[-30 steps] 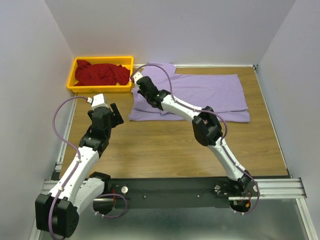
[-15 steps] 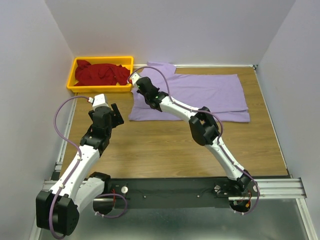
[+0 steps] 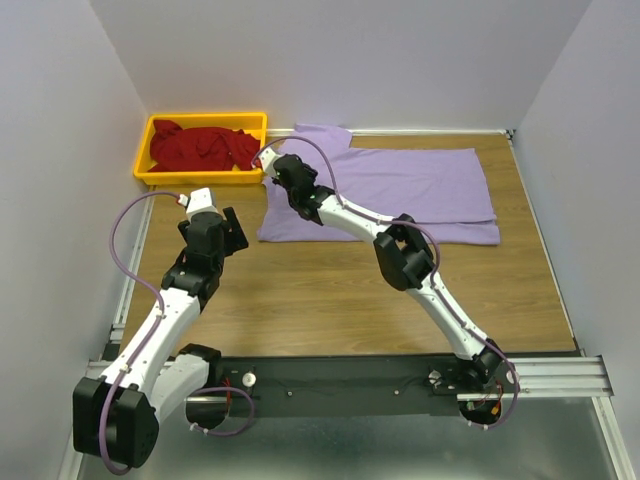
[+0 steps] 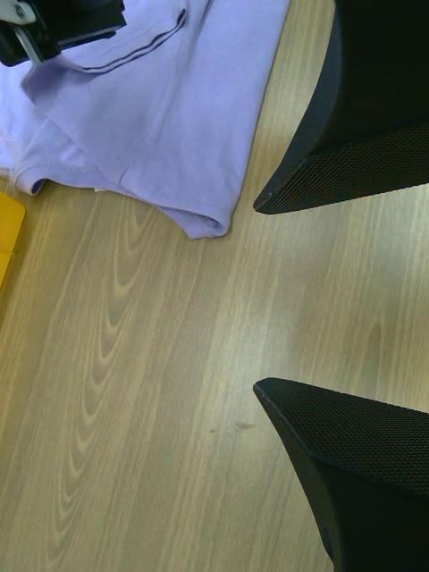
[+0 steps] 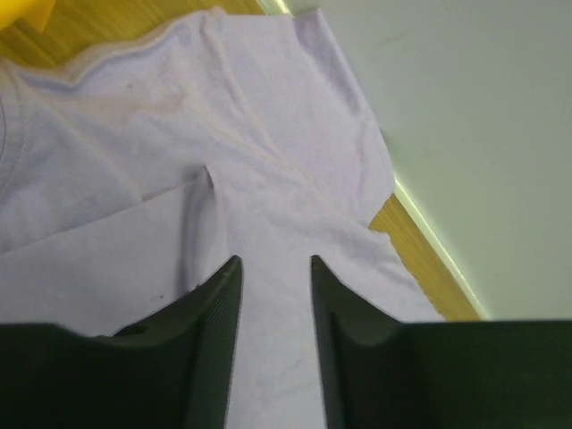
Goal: Fold and stack the t-shirts
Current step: Fold the tshirt
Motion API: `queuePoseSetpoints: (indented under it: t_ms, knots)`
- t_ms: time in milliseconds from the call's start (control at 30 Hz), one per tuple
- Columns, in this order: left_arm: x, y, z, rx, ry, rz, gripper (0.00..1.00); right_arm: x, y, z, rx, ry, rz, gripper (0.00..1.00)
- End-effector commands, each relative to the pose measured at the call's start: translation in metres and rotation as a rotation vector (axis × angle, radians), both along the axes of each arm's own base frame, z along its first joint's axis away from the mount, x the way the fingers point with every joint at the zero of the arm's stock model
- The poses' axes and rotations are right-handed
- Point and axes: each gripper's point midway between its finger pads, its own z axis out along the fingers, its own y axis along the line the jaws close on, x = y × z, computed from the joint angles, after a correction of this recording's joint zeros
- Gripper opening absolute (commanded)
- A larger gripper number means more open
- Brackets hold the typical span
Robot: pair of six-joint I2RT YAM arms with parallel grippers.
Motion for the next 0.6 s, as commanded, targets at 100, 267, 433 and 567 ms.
queuePoseSetpoints:
  t_ms: [100,267,433,567]
  knots:
    - [0.004,-0.003,0.003,-0.004,-0.004,-0.015,0.81,0.015,0.000,0.035,0.085,-0.098,-0.046,0.59]
    - [0.006,-0.010,0.000,-0.020,0.010,-0.047,0.81,0.006,-0.027,0.075,0.190,-0.090,-0.099,0.64]
    - [0.012,-0.039,-0.004,-0.096,0.052,-0.159,0.81,-0.018,-0.097,0.100,0.365,-0.014,-0.201,0.68]
    - [0.023,-0.066,-0.012,-0.140,0.115,-0.246,0.77,-0.053,-0.161,0.101,0.549,0.115,-0.284,0.69]
